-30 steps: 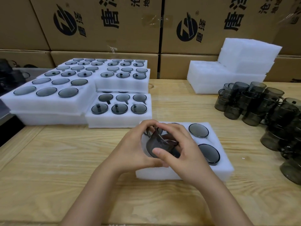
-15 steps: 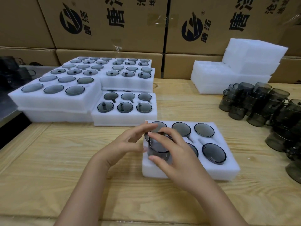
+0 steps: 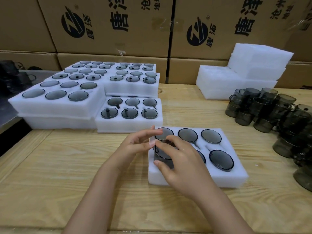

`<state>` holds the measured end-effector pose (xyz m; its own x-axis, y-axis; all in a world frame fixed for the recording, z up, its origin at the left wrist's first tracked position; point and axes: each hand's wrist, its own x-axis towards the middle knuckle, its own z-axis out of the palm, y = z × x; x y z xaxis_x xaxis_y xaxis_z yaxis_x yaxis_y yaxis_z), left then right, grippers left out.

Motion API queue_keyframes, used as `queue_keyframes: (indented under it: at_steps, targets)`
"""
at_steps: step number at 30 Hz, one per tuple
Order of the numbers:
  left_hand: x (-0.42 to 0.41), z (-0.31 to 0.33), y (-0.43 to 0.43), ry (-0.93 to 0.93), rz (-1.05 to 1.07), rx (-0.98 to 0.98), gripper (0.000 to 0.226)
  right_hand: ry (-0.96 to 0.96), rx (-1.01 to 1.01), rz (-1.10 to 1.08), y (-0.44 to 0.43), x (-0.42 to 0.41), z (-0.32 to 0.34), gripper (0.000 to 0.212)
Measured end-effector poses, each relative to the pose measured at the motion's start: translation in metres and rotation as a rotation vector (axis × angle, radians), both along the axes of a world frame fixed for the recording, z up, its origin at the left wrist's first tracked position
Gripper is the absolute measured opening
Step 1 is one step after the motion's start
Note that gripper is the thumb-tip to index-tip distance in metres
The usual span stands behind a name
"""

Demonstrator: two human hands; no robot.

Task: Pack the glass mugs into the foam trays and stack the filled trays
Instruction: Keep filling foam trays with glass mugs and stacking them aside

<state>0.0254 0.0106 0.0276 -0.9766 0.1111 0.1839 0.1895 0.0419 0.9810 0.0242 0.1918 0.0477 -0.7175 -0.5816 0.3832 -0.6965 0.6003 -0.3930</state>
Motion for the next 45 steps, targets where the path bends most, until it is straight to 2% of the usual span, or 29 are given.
queue_keyframes:
  at_steps: [5,12,17,21,25,26,28,31,34,37,39,42,43,45]
  targets:
    - [0.0,-0.004,0.0,0.047,0.052,-0.101,0.024,-0.061,-0.08,0.013,0.004,-0.001,0.0,0.048]
    - [0.001,-0.007,0.001,0.086,0.098,-0.224,0.043,-0.054,-0.119,-0.047,0.004,0.002,-0.003,0.049]
    - [0.002,-0.006,0.002,0.053,0.096,-0.168,0.04,-0.068,-0.004,-0.065,-0.003,-0.001,-0.001,0.044]
    - [0.0,-0.003,0.007,0.035,0.141,-0.024,0.035,-0.016,0.113,-0.033,0.004,-0.002,-0.003,0.049]
    - [-0.008,-0.003,0.025,0.141,0.296,0.084,0.033,-0.073,0.002,-0.026,-0.002,-0.009,0.007,0.056]
    - [-0.009,-0.004,0.029,0.158,0.312,0.122,0.036,-0.082,0.023,-0.009,-0.008,-0.014,0.01,0.057]
    - [-0.013,-0.007,0.031,0.153,0.354,0.231,0.038,-0.117,0.204,0.041,-0.022,-0.023,0.012,0.065]
    - [-0.017,-0.012,0.03,0.097,0.459,0.317,0.026,-0.12,0.504,0.014,-0.035,-0.029,0.003,0.065]
    - [-0.019,-0.018,0.033,0.06,0.469,0.339,0.025,-0.113,0.554,-0.017,-0.035,-0.03,-0.007,0.062]
    - [-0.019,-0.016,0.036,0.069,0.487,0.291,0.023,-0.096,0.534,0.004,-0.033,-0.032,-0.008,0.063]
    - [-0.018,-0.009,0.038,0.109,0.493,0.232,0.022,-0.134,0.449,0.067,-0.032,-0.033,-0.007,0.064]
    - [-0.012,0.004,0.042,0.188,0.521,0.028,0.03,-0.409,0.002,0.071,-0.014,-0.04,0.005,0.054]
    - [-0.01,0.008,0.045,0.198,0.525,-0.079,0.032,-0.394,-0.023,0.004,-0.003,-0.047,0.008,0.053]
    - [-0.009,0.011,0.055,0.173,0.467,-0.376,0.041,-0.195,0.243,-0.181,0.026,-0.062,0.008,0.06]
